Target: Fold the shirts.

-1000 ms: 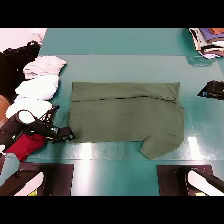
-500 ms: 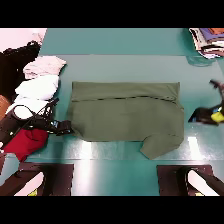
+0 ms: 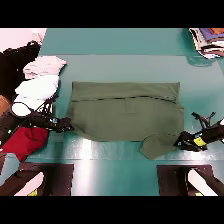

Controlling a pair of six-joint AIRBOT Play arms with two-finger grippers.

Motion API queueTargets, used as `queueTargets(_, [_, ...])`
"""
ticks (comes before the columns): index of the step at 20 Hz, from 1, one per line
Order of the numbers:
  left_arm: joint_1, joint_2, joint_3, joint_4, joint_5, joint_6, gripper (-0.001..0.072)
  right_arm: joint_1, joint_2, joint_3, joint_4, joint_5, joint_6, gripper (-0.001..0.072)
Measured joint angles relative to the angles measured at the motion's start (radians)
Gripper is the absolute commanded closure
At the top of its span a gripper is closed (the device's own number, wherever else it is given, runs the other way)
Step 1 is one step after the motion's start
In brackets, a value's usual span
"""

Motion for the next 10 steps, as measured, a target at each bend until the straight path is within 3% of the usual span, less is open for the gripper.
queueTargets(1, [0.0,0.0,0.0,0.0,0.001,0.0,0.0684,-0.001,-0.015,-0.007,0.021,-0.019,-0.002,0.0397])
queueTargets(2, [0.0,0.0,0.0,0.0,0.002,0.0,0.0684,-0.002,-0.03,-0.01,0.035,-0.034,-0.004,0.0579])
queueTargets(4, [0.0,0.0,0.001,0.0,0.002,0.003,0.0685,-0.005,-0.057,-0.005,0.051,-0.043,-0.021,0.0677])
queueTargets(10, [0.0,0.071,0.01,0.042,-0.101,-0.003,0.0685,-0.005,0.013,0.099,-0.003,0.087,-0.063,0.0693])
